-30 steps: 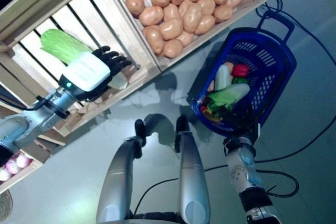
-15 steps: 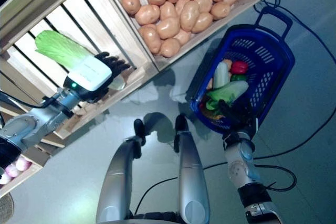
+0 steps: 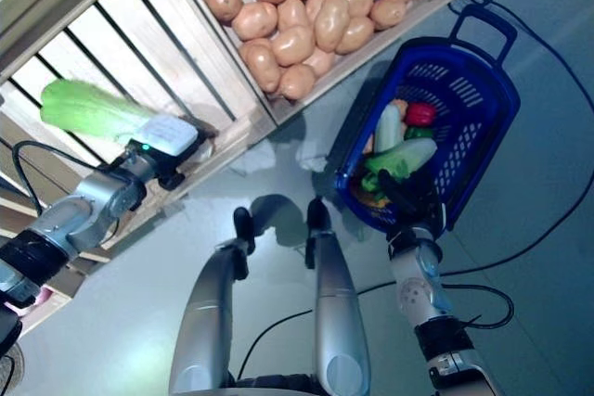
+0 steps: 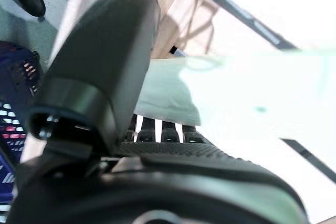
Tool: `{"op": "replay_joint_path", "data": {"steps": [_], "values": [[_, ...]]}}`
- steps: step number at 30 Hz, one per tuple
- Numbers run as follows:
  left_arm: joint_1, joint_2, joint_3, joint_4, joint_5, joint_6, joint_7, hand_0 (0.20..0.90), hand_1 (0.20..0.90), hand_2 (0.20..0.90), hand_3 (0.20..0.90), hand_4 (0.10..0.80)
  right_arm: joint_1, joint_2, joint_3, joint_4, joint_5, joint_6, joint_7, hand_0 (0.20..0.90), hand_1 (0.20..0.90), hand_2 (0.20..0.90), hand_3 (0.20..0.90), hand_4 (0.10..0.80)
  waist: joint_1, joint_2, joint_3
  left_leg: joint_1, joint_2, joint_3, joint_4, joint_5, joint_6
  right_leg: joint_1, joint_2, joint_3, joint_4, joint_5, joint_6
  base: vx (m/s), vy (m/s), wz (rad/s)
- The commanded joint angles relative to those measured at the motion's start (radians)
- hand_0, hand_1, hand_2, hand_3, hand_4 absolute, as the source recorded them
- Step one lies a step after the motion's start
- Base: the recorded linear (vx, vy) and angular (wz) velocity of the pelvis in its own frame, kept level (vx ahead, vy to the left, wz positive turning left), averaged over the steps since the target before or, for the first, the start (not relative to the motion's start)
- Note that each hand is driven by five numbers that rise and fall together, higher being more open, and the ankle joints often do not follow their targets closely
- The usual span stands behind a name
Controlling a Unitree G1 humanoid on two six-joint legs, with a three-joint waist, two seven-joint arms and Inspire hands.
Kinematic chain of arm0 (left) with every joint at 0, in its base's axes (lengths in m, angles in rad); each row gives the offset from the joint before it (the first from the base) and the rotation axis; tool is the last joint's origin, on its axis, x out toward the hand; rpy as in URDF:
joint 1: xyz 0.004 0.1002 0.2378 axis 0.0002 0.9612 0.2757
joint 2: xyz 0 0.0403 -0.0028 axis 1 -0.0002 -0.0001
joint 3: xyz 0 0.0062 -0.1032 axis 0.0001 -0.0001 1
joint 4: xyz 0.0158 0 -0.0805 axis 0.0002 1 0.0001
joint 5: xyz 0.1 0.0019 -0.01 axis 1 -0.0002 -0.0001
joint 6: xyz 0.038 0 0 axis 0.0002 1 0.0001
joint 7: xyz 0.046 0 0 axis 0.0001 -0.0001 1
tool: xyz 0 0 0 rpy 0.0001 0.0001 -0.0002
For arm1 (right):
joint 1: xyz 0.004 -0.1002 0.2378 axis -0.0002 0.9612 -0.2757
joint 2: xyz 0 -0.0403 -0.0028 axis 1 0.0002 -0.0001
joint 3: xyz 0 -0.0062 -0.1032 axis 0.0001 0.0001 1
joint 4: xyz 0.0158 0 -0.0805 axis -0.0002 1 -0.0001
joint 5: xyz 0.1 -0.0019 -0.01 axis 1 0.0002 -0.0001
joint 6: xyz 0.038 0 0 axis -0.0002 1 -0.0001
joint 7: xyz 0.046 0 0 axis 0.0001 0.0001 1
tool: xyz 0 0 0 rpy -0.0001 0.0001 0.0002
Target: Put vegetables into the basket
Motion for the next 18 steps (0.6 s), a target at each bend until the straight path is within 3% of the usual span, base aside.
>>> {"op": "replay_joint_path", "data": {"steps": [1, 5, 14, 18], "values": [[-0.014, 0.069, 0.087, -0.084, 0.054, 0.024, 0.023, 0.9, 0.9, 0.9, 0.9, 0.8, 0.014, -0.016, -0.071, -0.08, -0.048, -0.081, 0.029, 0.9, 0.9, 0.9, 0.9, 0.8, 0.016, -0.013, -0.004, -0.004, -0.011, 0.033, -0.031, 0.033, 0.015, 0.073, -0.027, -0.048, -0.092, 0.089, 0.017, -0.004, -0.007, 0.03], [-0.03, 0.082, 0.075, -0.046, 0.249, 0.033, 0.11, 0.9, 0.9, 0.9, 0.9, 0.8, 0.006, -0.023, -0.069, -0.078, -0.068, -0.086, 0.023, 0.9, 0.9, 0.9, 0.9, 0.8, 0.017, -0.018, -0.004, -0.009, -0.008, 0.031, -0.025, 0.031, 0.012, 0.07, -0.031, -0.052, -0.092, 0.089, 0.017, 0.001, 0.0, 0.01], [-0.017, 0.085, 0.073, 0.048, 0.349, 0.045, 0.397, 0.9, 0.9, 0.9, 0.9, 0.8, 0.02, -0.039, -0.067, -0.078, -0.051, -0.087, 0.021, 0.9, 0.9, 0.9, 0.9, 0.8, 0.014, -0.024, -0.004, -0.029, -0.002, 0.03, -0.002, 0.023, 0.007, 0.045, -0.035, -0.047, -0.068, 0.084, 0.017, 0.003, 0.008, 0.0], [-0.016, 0.045, 0.077, 0.15, 0.339, 0.073, 0.544, 0.9, 0.9, 0.9, 0.9, 0.8, 0.01, -0.034, -0.052, -0.072, -0.062, -0.091, 0.027, 0.9, 0.9, 0.9, 0.9, 0.8, 0.01, -0.029, -0.004, -0.038, 0.0, 0.03, 0.006, 0.021, 0.005, 0.028, -0.033, -0.042, -0.052, 0.081, 0.017, 0.003, 0.009, 0.0]]}}
